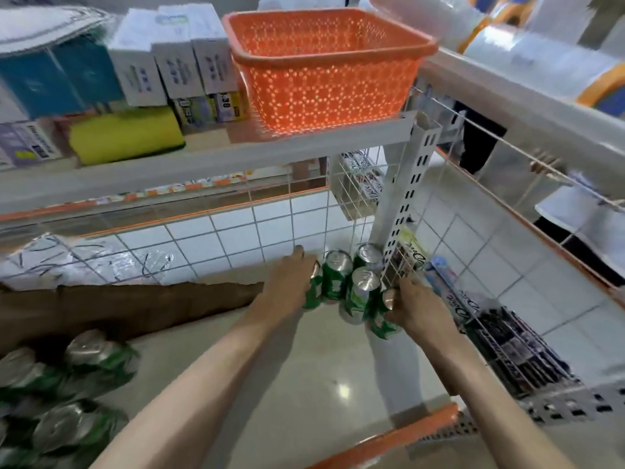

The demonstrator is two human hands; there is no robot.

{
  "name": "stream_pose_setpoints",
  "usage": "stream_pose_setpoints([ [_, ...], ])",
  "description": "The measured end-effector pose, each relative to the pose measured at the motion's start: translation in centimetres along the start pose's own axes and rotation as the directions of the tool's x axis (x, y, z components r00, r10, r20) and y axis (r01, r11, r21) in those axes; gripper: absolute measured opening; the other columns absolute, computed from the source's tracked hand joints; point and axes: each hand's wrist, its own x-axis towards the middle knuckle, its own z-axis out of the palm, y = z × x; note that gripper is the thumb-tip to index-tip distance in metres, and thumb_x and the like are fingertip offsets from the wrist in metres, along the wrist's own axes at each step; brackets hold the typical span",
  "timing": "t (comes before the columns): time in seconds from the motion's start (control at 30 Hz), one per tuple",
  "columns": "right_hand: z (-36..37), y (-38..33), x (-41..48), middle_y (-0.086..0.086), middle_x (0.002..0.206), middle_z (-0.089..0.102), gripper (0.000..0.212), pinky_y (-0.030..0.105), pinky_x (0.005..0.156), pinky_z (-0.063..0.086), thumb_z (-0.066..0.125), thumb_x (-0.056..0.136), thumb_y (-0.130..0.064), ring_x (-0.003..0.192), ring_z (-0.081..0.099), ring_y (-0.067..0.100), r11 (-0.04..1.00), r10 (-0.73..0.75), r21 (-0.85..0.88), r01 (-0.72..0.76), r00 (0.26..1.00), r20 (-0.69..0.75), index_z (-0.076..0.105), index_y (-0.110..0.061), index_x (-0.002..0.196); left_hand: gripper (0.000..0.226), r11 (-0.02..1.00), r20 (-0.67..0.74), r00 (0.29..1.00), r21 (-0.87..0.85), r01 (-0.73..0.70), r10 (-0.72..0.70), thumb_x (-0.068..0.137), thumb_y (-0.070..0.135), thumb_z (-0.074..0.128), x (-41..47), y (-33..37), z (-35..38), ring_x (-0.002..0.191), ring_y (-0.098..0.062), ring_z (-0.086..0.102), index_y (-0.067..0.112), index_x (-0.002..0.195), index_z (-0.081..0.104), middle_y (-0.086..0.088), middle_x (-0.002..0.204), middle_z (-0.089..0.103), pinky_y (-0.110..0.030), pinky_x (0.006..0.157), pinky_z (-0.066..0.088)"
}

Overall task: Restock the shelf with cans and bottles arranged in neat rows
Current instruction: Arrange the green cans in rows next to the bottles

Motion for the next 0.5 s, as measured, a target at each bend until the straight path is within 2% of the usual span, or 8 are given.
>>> stream_pose_setpoints([
  [0.13, -1.0, -0.6, -0.9, 0.003, 0.101, 0.059, 0.027, 0.032, 0.067, 0.040, 0.070, 0.085, -0.033, 0.089, 0.058, 0.024, 0.998, 0.010, -0.055, -0.010, 1.000, -0.009, 0.057, -0.015, 0.101, 0.052, 0.989, -0.009, 0.996, -0.115, -0.093, 0.093, 0.083, 0.010, 0.073, -0.8, -0.8, 0.8, 0.113, -0.026, 0.054, 0.017, 0.129, 0.050, -0.005, 0.129, 0.049, -0.041, 0.091, 0.050],
  [0.2, -1.5, -1.2, -1.8, 0.000, 0.091, 0.060, 0.025, 0.031, 0.061, 0.040, 0.071, 0.084, -0.035, 0.076, 0.054, 0.020, 0.999, -0.011, -0.051, 0.011, 1.000, -0.009, 0.057, -0.016, 0.092, 0.044, 0.977, 0.007, 0.994, -0.183, -0.108, 0.111, 0.087, 0.013, 0.071, -1.7, -1.3, 0.6, 0.109, -0.027, 0.059, 0.020, 0.126, 0.052, -0.003, 0.122, 0.055, -0.037, 0.087, 0.051],
  [0.27, -2.0, -1.8, -2.7, -0.002, 0.079, 0.062, 0.024, 0.025, 0.051, 0.035, 0.070, 0.086, -0.036, 0.064, 0.054, 0.011, 0.997, -0.067, -0.026, 0.067, 0.998, 0.006, 0.060, -0.014, 0.084, 0.029, 0.953, 0.036, 0.995, -0.291, -0.079, 0.094, 0.093, 0.019, 0.065, -2.9, -2.4, 0.2, 0.105, -0.028, 0.062, 0.018, 0.119, 0.055, -0.001, 0.113, 0.060, -0.025, 0.077, 0.049],
  [0.33, -2.5, -2.9, -3.6, -0.003, 0.075, 0.065, 0.027, 0.021, 0.049, 0.036, 0.070, 0.087, -0.038, 0.060, 0.055, 0.004, 0.991, -0.137, 0.012, 0.137, 0.990, 0.031, 0.063, -0.013, 0.081, 0.035, 0.945, 0.043, 0.996, -0.322, -0.064, 0.082, 0.092, 0.022, 0.069, -4.5, -3.8, -0.3, 0.105, -0.019, 0.062, 0.020, 0.123, 0.054, 0.001, 0.116, 0.062, -0.019, 0.076, 0.043],
  [0.43, -2.8, -5.7, -3.8, -0.006, 0.072, 0.062, 0.031, 0.028, 0.056, 0.048, 0.070, 0.086, -0.044, 0.062, 0.059, 0.009, 0.976, -0.215, 0.029, 0.215, 0.976, 0.025, 0.057, -0.018, 0.075, 0.045, 0.904, 0.092, 0.996, -0.425, 0.055, -0.017, 0.088, 0.020, 0.073, -7.6, -6.9, -1.8, 0.110, -0.014, 0.057, 0.022, 0.129, 0.053, 0.003, 0.123, 0.060, -0.021, 0.083, 0.044],
  [0.5, -2.5, -8.2, -3.7, -0.003, 0.074, 0.060, 0.036, 0.032, 0.058, 0.046, 0.070, 0.084, -0.048, 0.066, 0.059, 0.016, 0.964, -0.265, 0.021, 0.265, 0.964, 0.026, 0.052, -0.019, 0.072, 0.048, 0.872, 0.112, 0.991, -0.474, 0.124, -0.079, 0.088, 0.017, 0.072, -9.6, -9.1, -2.9, 0.113, -0.015, 0.055, 0.023, 0.132, 0.052, 0.005, 0.124, 0.057, -0.020, 0.083, 0.043],
])
